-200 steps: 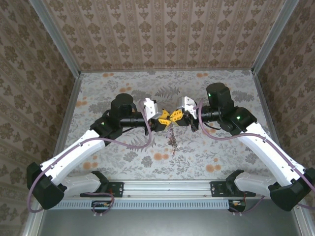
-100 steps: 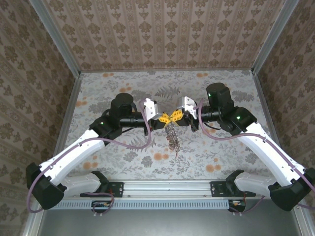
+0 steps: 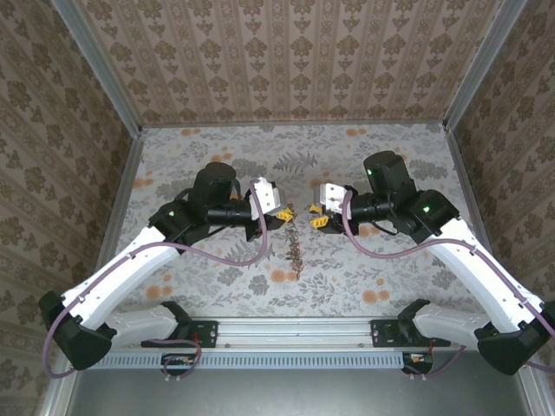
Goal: Put the keys on the keyring
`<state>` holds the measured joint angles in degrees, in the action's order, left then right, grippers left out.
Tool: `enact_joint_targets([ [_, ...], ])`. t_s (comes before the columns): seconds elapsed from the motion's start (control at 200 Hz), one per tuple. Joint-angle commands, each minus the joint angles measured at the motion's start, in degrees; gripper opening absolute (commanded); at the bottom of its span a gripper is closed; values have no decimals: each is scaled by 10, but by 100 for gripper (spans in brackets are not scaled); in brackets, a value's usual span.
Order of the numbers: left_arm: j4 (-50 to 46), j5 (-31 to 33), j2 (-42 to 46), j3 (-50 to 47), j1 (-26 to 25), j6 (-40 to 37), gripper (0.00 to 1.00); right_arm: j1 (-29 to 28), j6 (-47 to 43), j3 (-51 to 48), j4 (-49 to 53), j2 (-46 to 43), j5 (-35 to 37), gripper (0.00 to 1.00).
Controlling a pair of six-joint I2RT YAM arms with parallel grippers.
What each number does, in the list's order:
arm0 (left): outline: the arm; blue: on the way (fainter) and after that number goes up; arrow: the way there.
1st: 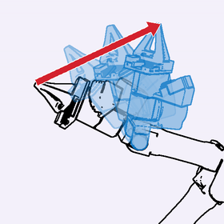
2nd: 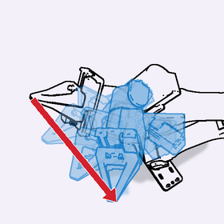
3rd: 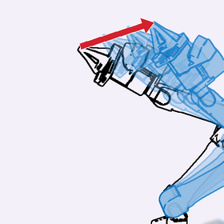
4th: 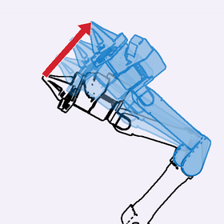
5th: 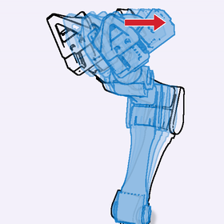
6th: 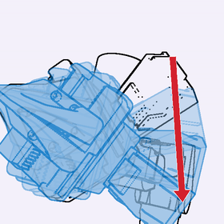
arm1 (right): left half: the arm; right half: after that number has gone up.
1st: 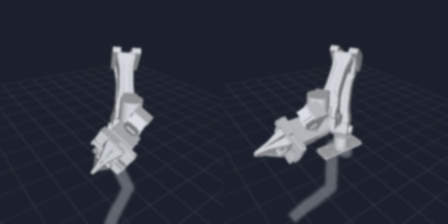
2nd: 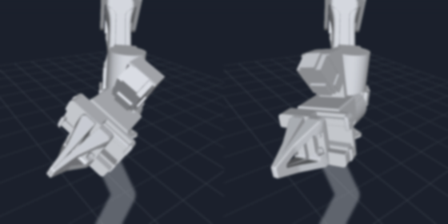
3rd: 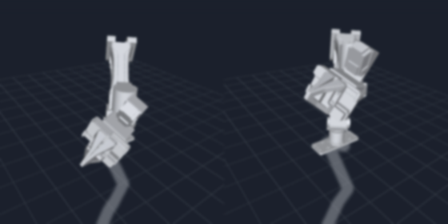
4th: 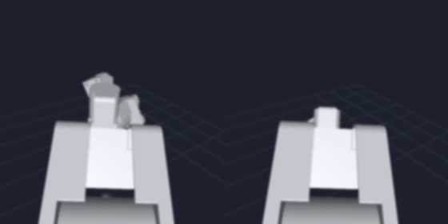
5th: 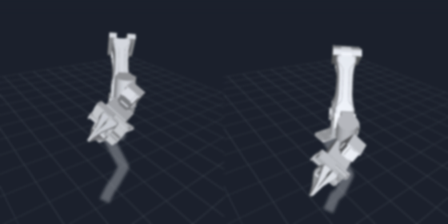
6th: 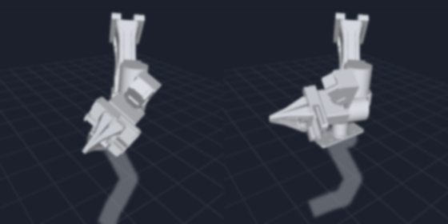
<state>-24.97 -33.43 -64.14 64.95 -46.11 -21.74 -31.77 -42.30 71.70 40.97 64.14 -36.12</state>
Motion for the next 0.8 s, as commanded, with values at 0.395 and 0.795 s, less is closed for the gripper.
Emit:
enact_joint_targets([
  [0.395,-13,-10,4,23,-9,-30,0,-61,6,9,-49,56,39,28],
  [0.795,6,-7,3,12,-10,-22,0,-63,32,-3,-78,61,31,16],
])
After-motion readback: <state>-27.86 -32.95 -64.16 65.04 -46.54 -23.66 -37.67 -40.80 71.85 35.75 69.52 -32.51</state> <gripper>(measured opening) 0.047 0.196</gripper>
